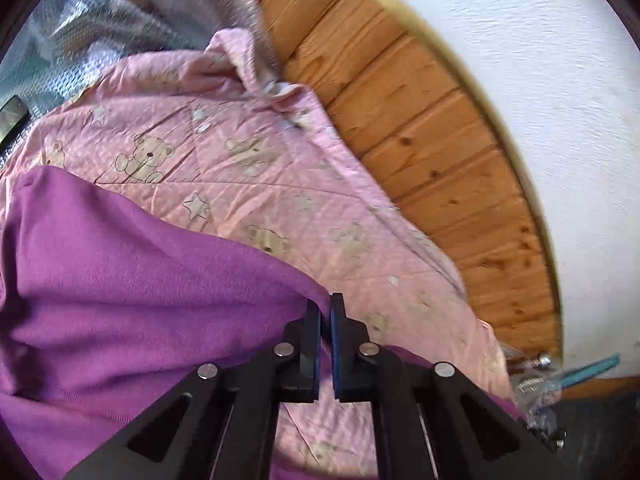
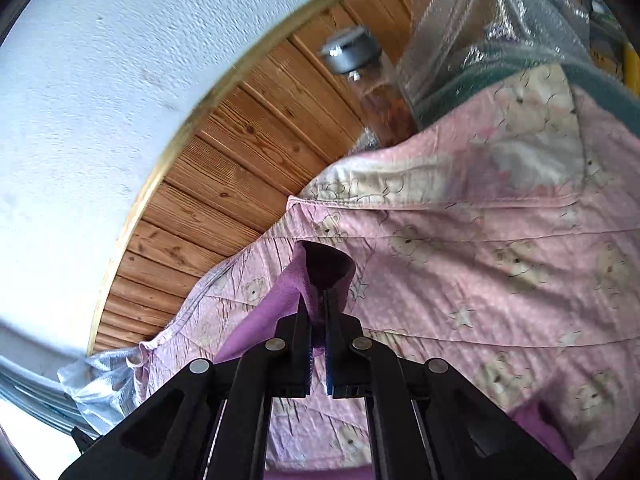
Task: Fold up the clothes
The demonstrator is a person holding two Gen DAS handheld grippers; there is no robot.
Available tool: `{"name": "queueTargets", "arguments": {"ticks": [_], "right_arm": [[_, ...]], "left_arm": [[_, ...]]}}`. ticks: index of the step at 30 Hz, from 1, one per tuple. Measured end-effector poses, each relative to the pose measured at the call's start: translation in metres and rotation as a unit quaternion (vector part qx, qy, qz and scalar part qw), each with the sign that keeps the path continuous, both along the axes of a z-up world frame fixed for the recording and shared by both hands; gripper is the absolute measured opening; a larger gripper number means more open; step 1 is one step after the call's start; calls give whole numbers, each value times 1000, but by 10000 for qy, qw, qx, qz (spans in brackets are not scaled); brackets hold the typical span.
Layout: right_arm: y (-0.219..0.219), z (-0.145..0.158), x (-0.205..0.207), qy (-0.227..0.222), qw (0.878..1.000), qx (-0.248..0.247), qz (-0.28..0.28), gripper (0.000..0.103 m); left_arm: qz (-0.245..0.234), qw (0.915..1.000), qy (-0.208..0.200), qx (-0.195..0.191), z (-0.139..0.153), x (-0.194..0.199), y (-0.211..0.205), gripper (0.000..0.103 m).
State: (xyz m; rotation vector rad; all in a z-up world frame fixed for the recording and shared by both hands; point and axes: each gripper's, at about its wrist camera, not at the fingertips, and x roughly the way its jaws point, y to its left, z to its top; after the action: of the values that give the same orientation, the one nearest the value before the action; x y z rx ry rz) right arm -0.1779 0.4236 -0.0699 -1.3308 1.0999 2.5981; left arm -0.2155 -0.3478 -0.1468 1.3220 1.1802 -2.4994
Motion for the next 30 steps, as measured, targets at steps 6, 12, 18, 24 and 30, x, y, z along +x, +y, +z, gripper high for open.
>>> {"name": "queueTargets", "arguments": {"ticks": [6,12,18,24,30], "right_arm": [[43,-85,125,-1678,9842,364,-435,3],[45,-116,134,-1908,9800,266,-491,3],[28,-14,131,-800,9932,821,-177,3],[28,-102,154,-1653,9797,1103,-252,4],[38,-139,166,-1538,9851,765,-127,15]], "left_arm": [[-725,9880,-1327,300,-67,128,43,4],[-1130,9849,-1310,58,-92,121,74,4],[-1238,9923,94,6,12,102,72,4],[-1302,9900,-472,262,-58,141,79,4],[-884,9904,-1054,-98,-124,167,87,5]]}}
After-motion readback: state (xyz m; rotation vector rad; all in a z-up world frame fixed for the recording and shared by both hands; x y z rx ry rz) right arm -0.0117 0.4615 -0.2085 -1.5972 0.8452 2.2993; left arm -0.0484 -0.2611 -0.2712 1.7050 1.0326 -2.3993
